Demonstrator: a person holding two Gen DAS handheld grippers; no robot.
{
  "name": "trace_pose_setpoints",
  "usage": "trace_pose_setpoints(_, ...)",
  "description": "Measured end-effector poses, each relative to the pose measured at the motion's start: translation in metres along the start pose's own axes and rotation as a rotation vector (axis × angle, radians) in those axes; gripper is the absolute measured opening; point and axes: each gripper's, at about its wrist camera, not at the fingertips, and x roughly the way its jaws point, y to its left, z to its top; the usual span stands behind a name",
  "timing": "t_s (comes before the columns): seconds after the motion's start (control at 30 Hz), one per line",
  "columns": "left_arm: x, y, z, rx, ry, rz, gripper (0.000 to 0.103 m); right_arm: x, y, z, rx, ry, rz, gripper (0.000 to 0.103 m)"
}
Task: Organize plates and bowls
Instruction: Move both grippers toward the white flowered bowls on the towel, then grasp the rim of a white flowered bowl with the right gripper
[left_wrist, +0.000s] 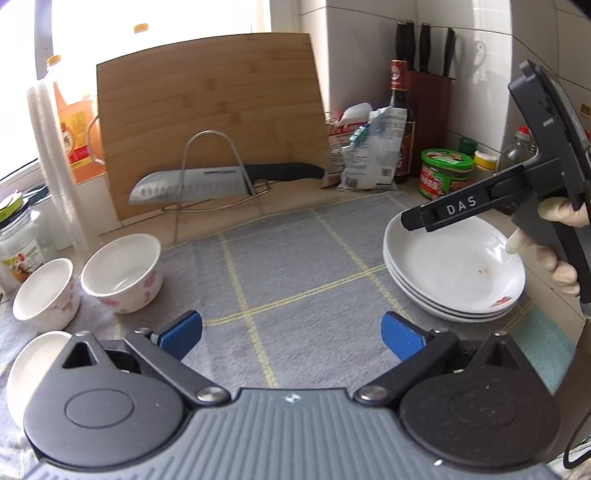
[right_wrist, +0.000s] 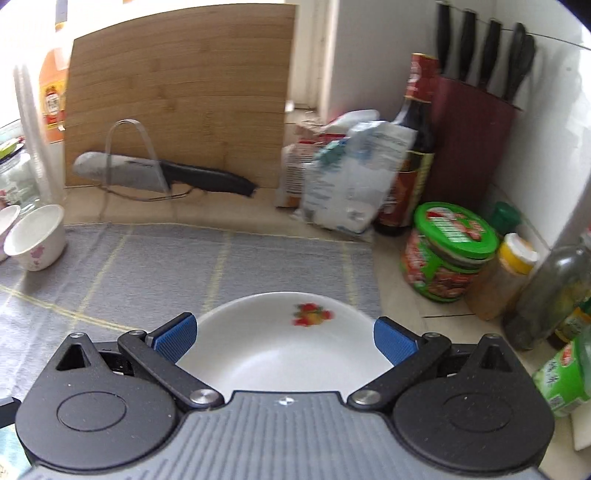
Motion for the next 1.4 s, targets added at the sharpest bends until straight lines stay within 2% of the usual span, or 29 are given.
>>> trace_pose_setpoints(0.17, -0.016, 0.044, -0.026, -0.063, 0.034, 0.021, 0.102, -0.001, 0.049, -0.001, -0.057, -0.002, 0.029, 0.103)
trace_pose_setpoints(0.27, -0.027, 0.073, -0.043, -0.069, 0.071, 0.027, 0.102, 0.001, 0.078, 0.0, -0.051, 0.031, 0.073, 0.103)
trace_pose_setpoints(0.43, -0.04, 0.125, -0.072, -0.096, 0.127, 0.06, 0.102, -0.003, 0.134, 0.001, -0.081, 0.035, 0.086, 0.103)
trace_pose_setpoints(0.53, -0.041, 0.151, -0.082, -0.095, 0.136, 0.083, 0.102, -0.008, 0.162, 0.003, -0.087, 0.039, 0.133, 0.103)
trace_pose_setpoints(0.67, -0.03, 0.175, -0.094, -0.097, 0.162, 0.057, 0.102, -0.014, 0.193, 0.002, -0.096, 0.047, 0.187, 0.103)
trace_pose_setpoints(0.73, -0.025, 0.182, -0.098, -0.091, 0.179, 0.043, 0.103, -0.017, 0.205, 0.001, -0.107, 0.043, 0.187, 0.103)
trace_pose_setpoints(0.9, -0.023, 0.189, -0.1, -0.059, 0.146, 0.001, 0.103, -0.018, 0.227, 0.001, -0.153, 0.047, 0.193, 0.103)
trace_pose_setpoints(1.17, -0.023, 0.198, -0.104, -0.028, 0.108, -0.033, 0.103, 0.002, 0.266, 0.004, -0.203, 0.114, 0.346, 0.103)
trace_pose_setpoints(1.27, -0.022, 0.201, -0.103, -0.032, 0.101, -0.025, 0.103, 0.01, 0.281, 0.007, -0.213, 0.138, 0.396, 0.103)
trace_pose_setpoints(1.4, -0.025, 0.205, -0.099, -0.028, 0.061, 0.034, 0.102, 0.02, 0.298, 0.011, -0.224, 0.167, 0.447, 0.103)
